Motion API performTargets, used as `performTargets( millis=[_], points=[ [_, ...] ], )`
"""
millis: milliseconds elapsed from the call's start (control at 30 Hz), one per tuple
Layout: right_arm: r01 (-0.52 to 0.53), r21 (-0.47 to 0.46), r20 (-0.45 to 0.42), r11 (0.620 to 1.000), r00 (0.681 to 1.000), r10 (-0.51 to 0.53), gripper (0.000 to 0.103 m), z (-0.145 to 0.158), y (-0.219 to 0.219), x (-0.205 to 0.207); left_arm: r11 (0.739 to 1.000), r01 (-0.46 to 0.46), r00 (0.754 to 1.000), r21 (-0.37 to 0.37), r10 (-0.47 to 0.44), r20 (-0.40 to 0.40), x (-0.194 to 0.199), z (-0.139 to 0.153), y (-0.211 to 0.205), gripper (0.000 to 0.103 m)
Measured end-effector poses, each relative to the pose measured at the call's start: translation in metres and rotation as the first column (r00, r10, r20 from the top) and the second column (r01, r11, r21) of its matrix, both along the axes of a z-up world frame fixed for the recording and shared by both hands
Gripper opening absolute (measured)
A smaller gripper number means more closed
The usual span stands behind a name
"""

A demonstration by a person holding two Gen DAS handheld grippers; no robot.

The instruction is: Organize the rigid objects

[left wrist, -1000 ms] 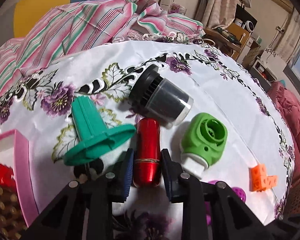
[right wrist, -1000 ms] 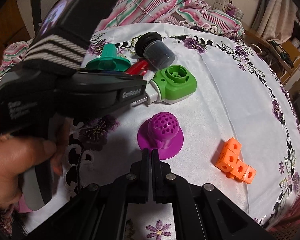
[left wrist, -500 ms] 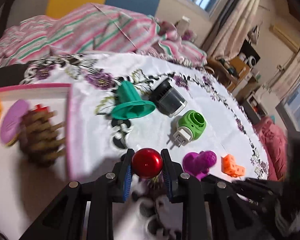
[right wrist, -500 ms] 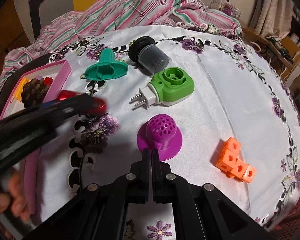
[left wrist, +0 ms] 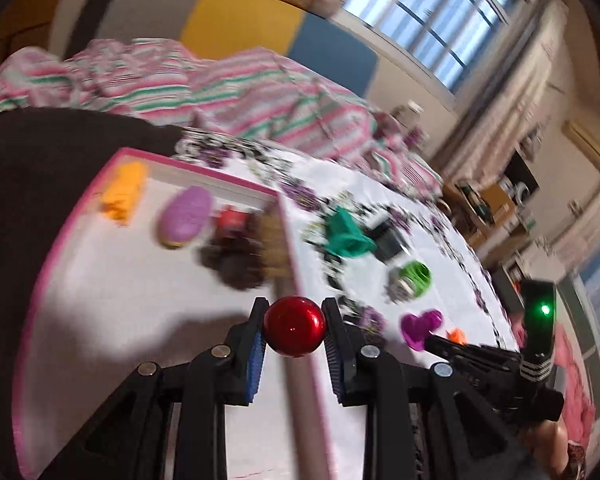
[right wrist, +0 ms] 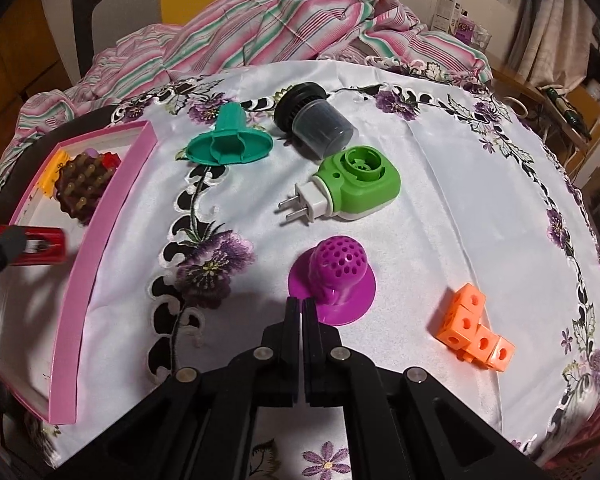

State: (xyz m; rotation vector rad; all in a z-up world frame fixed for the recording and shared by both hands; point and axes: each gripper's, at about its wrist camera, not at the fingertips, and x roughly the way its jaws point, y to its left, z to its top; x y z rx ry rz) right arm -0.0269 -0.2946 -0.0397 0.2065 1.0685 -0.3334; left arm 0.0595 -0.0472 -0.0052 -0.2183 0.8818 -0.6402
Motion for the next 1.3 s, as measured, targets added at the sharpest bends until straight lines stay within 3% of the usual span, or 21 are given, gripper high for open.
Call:
performTargets(
  millis=[167,500,600,667,733,900,1300],
  points=[
    [-0.002,0.01,-0.002,1.0,1.0,0.002,0.001,-0.001,0.0,0.001,0.995,-0.091,0.996,0.047,0.091,0.009,0.02,-0.005,0.029,0.026],
    [-0.001,0.008,-0.015,1.0,1.0,0.001,0.001,-0.004,0.001,0.003,0.975,-0.146,0.989,0.167,0.144,0.028,0.057,-0.025,0.045,0.026],
    [0.002,0.006,-0.015,1.0,1.0,-0.002,0.001,-0.004,0.0,0.003,0.976,-0.153,0.988,0.155,0.15,0.032,0.06,-0.022,0.049,0.028],
    [0.004,0.006,-0.016,1.0,1.0,-0.004,0.001,-0.004,0.0,0.003,0.972,-0.178,0.983,0.155,0.17,0.065,0.057,-0.015,0.053,0.04],
    [0.004,0.004,-0.017,1.0,1.0,-0.004,0.001,-0.004,0.0,0.003,0.965,-0.207,0.976,0.163,0.192,0.104,0.052,-0.006,0.057,0.043],
    [0.005,0.003,-0.01,1.0,1.0,-0.005,0.001,-0.003,0.0,0.003,0.954,-0.256,0.961,0.156,0.234,0.151,0.034,0.005,0.071,0.043],
    [-0.047,0.022,0.067,0.999,0.997,0.045,0.001,0.011,0.013,0.0,0.967,-0.222,0.975,0.123,0.222,0.015,-0.017,-0.021,0.076,0.043]
  ],
)
